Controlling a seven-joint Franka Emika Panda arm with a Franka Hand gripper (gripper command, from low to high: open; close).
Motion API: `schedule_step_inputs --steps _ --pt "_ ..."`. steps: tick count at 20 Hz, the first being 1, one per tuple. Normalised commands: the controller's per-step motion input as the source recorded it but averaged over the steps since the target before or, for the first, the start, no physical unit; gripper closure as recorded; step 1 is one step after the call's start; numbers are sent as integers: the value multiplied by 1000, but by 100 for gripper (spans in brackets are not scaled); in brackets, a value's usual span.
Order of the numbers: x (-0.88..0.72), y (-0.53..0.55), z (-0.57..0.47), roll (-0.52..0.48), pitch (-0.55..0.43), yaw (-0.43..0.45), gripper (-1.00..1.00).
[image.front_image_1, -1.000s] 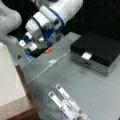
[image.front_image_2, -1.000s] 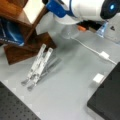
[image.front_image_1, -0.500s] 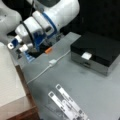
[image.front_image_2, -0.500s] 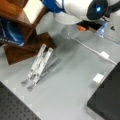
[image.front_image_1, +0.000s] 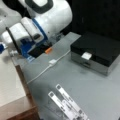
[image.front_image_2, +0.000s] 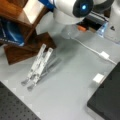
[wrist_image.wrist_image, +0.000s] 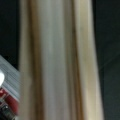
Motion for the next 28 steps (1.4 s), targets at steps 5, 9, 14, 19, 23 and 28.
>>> schedule_step_inputs --steps 5,9,14,19,23,28 --pt "107 176 -51 -85 55 72 -100" --pt "51 69 -46 -38 51 27 -100" --pt "7 -51 -76 -26 33 44 -100" --pt "-7 -127 -109 -3 19 76 100" --pt "-21 -82 -97 -3 19 68 100" --pt "-54 -23 -90 -19 36 87 100"
